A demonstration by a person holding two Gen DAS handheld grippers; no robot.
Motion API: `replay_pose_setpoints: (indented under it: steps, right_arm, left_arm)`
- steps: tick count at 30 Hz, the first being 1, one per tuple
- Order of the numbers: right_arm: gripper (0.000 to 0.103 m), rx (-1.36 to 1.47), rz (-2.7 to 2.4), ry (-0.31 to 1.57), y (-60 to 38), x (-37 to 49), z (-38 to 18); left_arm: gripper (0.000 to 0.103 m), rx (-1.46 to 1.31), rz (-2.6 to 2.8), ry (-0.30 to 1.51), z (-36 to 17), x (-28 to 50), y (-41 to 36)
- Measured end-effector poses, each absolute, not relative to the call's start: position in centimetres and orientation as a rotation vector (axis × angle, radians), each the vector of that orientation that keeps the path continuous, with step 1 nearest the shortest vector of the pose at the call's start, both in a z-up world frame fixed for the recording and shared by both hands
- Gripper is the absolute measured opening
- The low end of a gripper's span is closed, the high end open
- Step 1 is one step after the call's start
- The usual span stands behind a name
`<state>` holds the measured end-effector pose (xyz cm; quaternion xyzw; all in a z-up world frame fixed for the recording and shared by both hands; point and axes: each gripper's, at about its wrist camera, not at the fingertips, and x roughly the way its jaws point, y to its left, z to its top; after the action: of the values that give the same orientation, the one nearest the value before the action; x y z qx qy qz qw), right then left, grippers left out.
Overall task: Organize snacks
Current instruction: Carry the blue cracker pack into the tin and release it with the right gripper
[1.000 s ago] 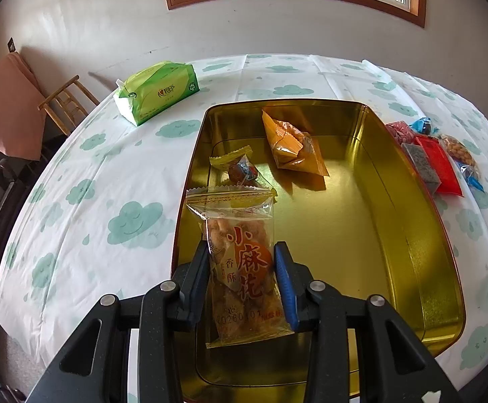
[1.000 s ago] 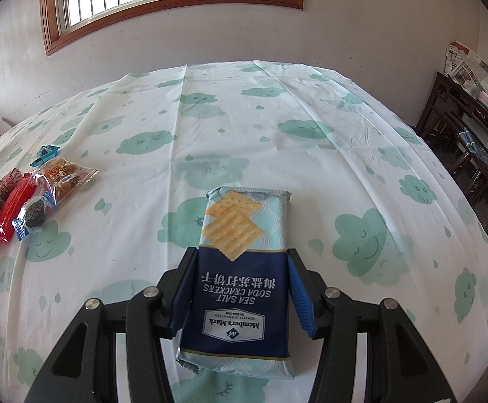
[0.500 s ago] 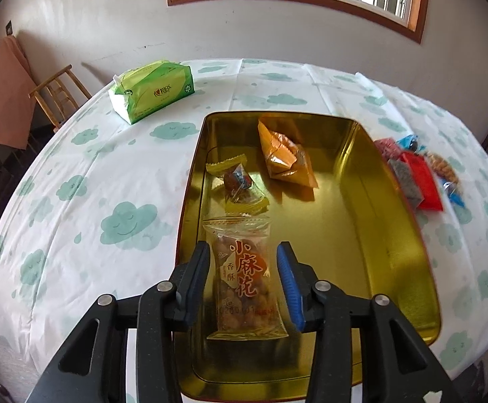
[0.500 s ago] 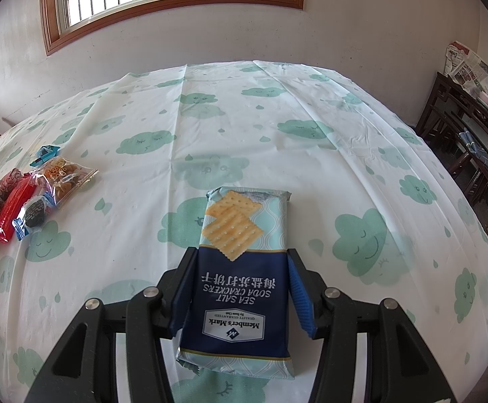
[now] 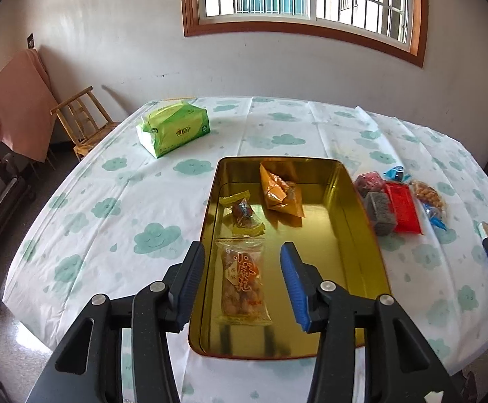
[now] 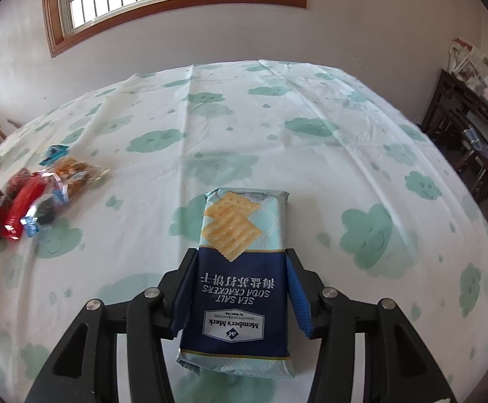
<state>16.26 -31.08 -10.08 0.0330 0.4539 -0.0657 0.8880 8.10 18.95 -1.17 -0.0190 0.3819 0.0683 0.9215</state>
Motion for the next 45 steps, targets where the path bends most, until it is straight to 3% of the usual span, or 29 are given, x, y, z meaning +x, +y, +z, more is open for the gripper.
replay_pose_setpoints:
  steps: [8,20,31,45]
  right_arm:
    - [0.051,0.109,0.008,0.911,-25.9,14.3,-7.5]
    - [0.051,0.083,0.503,0.849,-7.4,14.8,-0.3]
    - [0.051,0.036,0.679,0.998,5.5,17.2,-3.9]
    - [0.051,-0.044,0.629,1.085,8.8,20.0,-7.8]
  left_arm:
    - [0.045,-0.048,0.140,0.762,0.1,6.2,19.0]
    - [0.046,-0.100,0.158,0.788,-0.4,4.4,21.3]
    - [0.054,-0.118,0.159,0.789,-0.3,3.6,22.7]
    - [0.055,-0.116,0.172,0.814,-1.1,4.0,23.3]
